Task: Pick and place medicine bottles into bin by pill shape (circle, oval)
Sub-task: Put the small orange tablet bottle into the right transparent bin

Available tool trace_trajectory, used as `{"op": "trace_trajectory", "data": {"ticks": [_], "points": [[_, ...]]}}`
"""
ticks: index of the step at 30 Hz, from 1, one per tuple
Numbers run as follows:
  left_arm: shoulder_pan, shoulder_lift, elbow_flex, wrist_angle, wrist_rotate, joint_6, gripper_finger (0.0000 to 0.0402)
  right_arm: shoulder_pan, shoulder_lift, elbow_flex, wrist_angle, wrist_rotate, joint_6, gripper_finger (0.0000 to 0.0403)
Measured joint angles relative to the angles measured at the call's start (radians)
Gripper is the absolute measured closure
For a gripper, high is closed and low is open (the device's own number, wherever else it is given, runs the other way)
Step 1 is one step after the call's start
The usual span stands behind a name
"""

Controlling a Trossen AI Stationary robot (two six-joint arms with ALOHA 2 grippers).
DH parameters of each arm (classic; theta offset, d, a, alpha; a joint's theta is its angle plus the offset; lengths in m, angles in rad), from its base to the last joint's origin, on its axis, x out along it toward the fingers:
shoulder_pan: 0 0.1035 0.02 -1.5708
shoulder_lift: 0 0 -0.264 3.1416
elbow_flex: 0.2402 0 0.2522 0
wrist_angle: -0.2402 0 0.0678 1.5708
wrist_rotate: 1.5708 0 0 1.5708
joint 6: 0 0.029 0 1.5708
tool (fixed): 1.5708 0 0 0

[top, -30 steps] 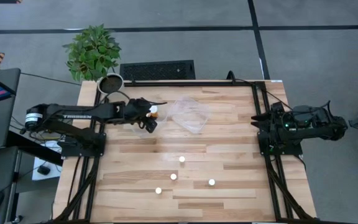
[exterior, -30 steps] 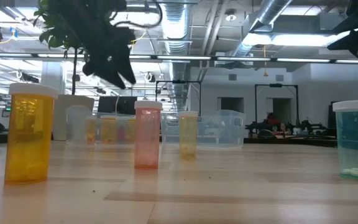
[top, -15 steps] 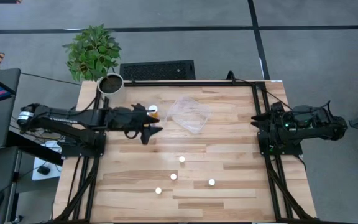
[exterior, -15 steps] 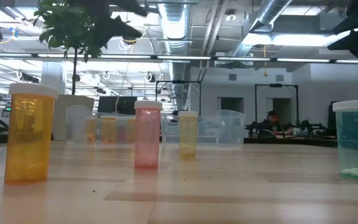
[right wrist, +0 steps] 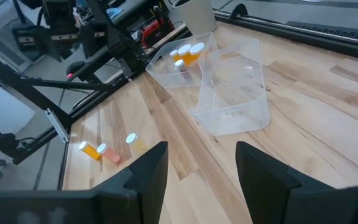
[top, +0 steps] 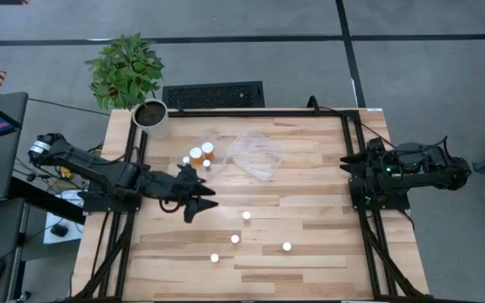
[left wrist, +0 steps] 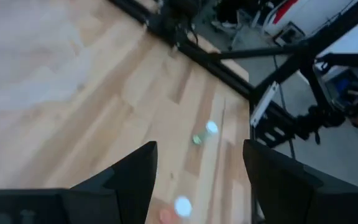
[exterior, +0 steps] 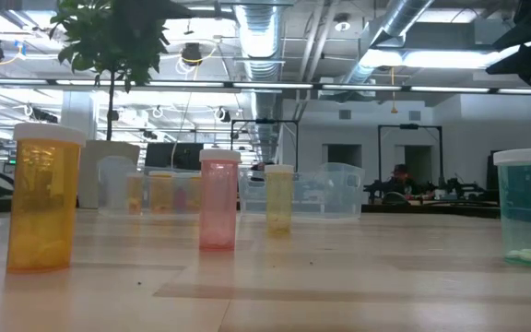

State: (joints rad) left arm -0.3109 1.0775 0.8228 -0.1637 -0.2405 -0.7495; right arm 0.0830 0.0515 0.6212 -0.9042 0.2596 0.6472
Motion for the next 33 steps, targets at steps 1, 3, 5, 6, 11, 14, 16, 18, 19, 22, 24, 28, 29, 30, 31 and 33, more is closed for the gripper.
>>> {"op": "trace_trajectory", "data": {"ticks": [1,3,5,6,11,14,16,18,19,22,24,28,29,30,31,33], "points": [[-0.014,0.000,0.000,-0.005,0.000,-0.017,0.0171,0.000,0.000,0.000,0.000,0.000,0.000,0.0202],[-0.042,0.005,0.000,0.003,-0.003,-0.057,0.0171,0.000,0.000,0.000,0.000,0.000,0.000,0.0202],[-0.072,0.006,0.000,-0.003,-0.002,-0.090,0.0171,0.000,0.000,0.000,0.000,0.000,0.000,0.0202],[-0.088,0.006,0.000,-0.002,-0.002,-0.106,0.0171,0.000,0.000,0.000,0.000,0.000,0.000,0.0202],[-0.155,0.006,0.000,-0.002,-0.002,-0.189,0.0171,0.000,0.000,0.000,0.000,0.000,0.000,0.0202],[-0.190,0.006,0.000,-0.002,-0.006,-0.234,0.0171,0.000,0.000,0.000,0.000,0.000,0.000,0.0202],[-0.209,0.011,0.000,0.005,-0.013,-0.260,0.0171,0.000,0.000,0.000,0.000,0.000,0.000,0.0202],[-0.228,0.022,0.000,0.019,-0.018,-0.273,0.0171,0.000,0.000,0.000,0.000,0.000,0.000,0.0202],[-0.235,0.029,0.000,0.034,-0.018,-0.276,0.0171,0.000,0.000,0.000,0.000,0.000,0.000,0.0202],[-0.253,0.058,0.000,0.076,-0.008,-0.285,0.0171,0.000,0.000,0.000,0.000,0.000,0.000,0.0202],[-0.265,0.085,0.010,0.081,-0.007,-0.291,0.0171,0.000,0.000,0.000,0.000,0.000,0.000,0.0202],[-0.287,0.150,0.064,0.082,0.003,-0.259,0.0171,0.000,0.000,0.000,0.000,0.000,0.000,0.0202],[-0.292,0.169,0.083,0.070,0.011,-0.247,0.0171,0.000,0.000,0.000,0.000,0.000,0.000,0.0202],[-0.295,0.186,0.102,0.049,0.013,-0.230,0.0171,0.000,0.000,0.000,0.000,0.000,0.000,0.0202],[-0.299,0.206,0.123,0.024,0.013,-0.211,0.0171,0.000,0.000,0.000,0.000,0.000,0.000,0.0202],[-0.304,0.247,0.165,-0.026,0.005,-0.163,0.0171,0.000,0.000,0.000,0.000,0.000,0.000,0.0202]]}}
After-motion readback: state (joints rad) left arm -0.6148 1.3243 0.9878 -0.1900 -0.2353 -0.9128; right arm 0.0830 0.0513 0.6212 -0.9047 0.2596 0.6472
